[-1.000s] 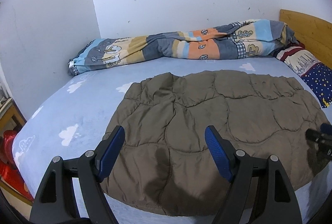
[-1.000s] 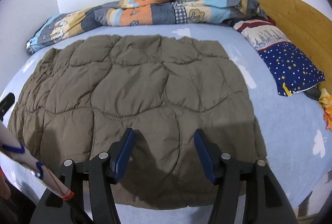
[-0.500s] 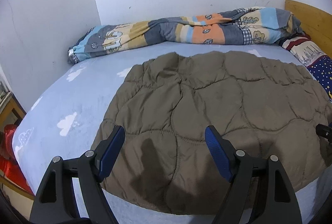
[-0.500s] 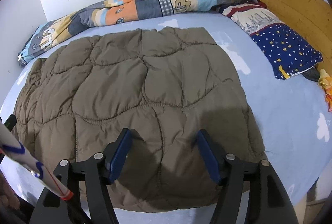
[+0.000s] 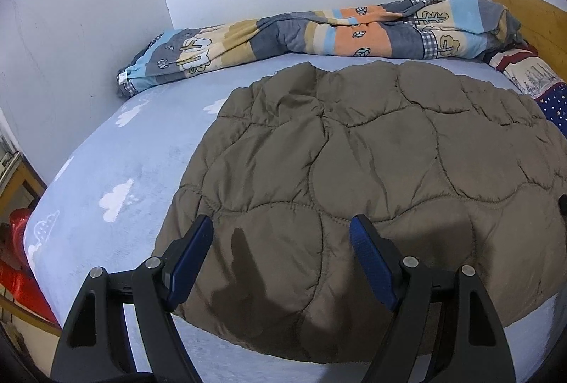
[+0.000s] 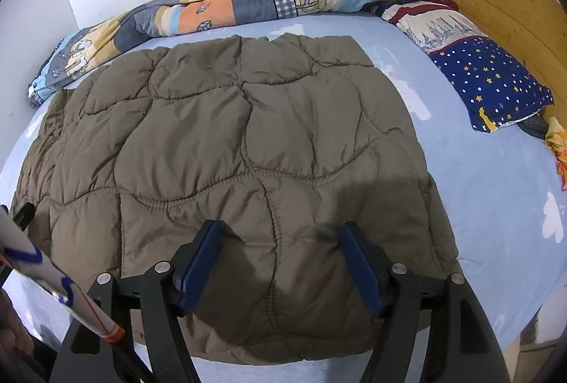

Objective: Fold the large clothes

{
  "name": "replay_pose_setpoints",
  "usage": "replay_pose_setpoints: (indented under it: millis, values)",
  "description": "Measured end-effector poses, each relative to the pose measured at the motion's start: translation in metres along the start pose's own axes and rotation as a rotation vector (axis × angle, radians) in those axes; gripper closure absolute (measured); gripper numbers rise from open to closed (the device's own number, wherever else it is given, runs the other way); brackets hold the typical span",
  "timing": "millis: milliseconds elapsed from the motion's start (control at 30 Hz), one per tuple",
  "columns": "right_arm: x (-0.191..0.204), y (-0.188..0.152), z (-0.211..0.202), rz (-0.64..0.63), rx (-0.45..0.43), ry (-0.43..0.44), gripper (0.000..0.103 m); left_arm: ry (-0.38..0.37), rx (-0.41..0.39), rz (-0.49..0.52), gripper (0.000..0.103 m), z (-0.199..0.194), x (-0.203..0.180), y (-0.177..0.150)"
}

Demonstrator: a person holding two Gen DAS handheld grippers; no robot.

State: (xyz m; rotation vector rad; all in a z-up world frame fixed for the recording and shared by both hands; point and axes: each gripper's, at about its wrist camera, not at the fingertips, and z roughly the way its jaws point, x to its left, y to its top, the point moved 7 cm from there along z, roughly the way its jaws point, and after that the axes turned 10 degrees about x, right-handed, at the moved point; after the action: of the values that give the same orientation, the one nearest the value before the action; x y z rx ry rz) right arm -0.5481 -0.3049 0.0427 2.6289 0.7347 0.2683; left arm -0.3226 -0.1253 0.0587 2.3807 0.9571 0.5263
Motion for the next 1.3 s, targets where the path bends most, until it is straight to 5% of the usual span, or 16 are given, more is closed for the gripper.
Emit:
replay_pose_setpoints:
  millis: [167, 367, 500, 700, 1000, 1300]
  values:
    - [-0.017, 0.003, -0.019, 0.032, -0.078, -0.044, 0.028, 0.008, 0.002, -0.005, 0.024, 0.001, 0.007, -0.001]
    - [-0.034, -0.004, -0.002, 0.053, 0.003, -0.065, 0.028, 0.0, 0.011, -0.022, 0.024, 0.002, 0.008, 0.001]
    - [-0.024, -0.002, -0.017, 0.009, -0.063, -0.089, 0.028, -0.021, -0.035, -0.035, 0.024, -0.012, 0.008, 0.004]
    - [0.0, -0.011, -0.077, -0.005, -0.244, -0.095, 0.028, -0.035, -0.176, -0.04, 0.024, -0.07, 0.013, 0.009]
    - [0.052, -0.058, -0.175, -0.106, -0.358, -0.009, 0.021, -0.097, -0.288, -0.029, 0.018, -0.17, 0.01, -0.005]
    - [0.076, -0.087, -0.29, -0.134, -0.541, 0.034, 0.005, -0.083, -0.401, -0.093, 0.008, -0.272, 0.037, -0.005]
